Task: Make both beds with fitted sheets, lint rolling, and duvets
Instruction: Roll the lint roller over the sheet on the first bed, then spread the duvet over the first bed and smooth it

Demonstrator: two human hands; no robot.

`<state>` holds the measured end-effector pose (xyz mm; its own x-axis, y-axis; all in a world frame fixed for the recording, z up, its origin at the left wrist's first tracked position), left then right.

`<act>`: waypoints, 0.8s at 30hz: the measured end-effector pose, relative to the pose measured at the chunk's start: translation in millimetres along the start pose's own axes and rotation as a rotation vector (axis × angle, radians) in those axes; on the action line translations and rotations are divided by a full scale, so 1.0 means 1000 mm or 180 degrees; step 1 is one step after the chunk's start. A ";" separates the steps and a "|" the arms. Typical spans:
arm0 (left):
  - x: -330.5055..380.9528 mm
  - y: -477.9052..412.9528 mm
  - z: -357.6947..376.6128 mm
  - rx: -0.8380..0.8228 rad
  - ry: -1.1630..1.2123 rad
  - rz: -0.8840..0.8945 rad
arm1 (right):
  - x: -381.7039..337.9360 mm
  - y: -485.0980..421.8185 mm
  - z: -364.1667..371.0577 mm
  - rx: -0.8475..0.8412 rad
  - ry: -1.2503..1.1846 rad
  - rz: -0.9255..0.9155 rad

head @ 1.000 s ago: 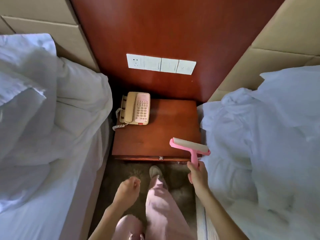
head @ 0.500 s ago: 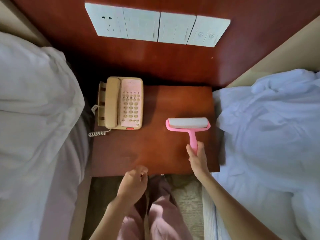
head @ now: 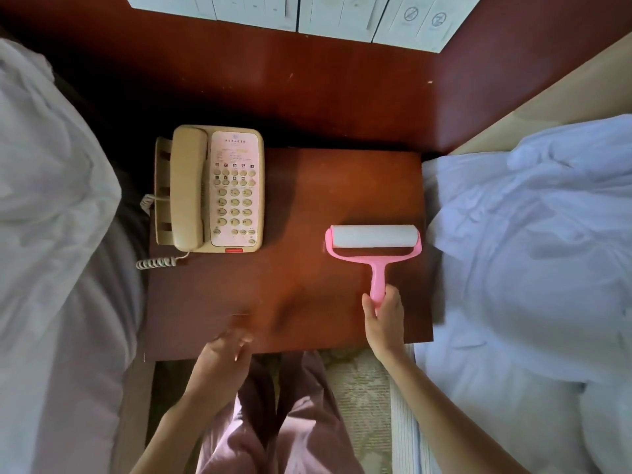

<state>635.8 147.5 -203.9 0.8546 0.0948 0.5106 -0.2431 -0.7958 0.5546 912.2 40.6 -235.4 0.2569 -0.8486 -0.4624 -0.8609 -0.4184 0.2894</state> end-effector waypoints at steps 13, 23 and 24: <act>0.038 0.011 -0.027 0.0280 0.0200 0.0057 | -0.042 0.019 -0.049 -0.0025 0.0470 -0.0005; 0.022 0.122 -0.191 0.1413 0.0410 -0.0371 | -0.217 0.132 -0.059 -0.1578 0.0415 -0.1495; 0.011 0.135 -0.209 0.1563 0.0503 -0.0515 | -0.240 0.149 -0.060 -0.1739 0.0399 -0.1686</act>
<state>516.6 166.1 13.5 0.7748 0.2980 0.5576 0.1614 -0.9459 0.2813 748.7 162.3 -31.4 0.6502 -0.5071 -0.5657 -0.2785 -0.8519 0.4435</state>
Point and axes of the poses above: each hand's wrist, its own y-axis away from the middle knuckle, its own z-axis out of the palm, x = y × z, the point moved 7 cm from there along -y, towards the middle knuckle, and after that the axes turned 11 degrees about x, right-handed, at the moved point
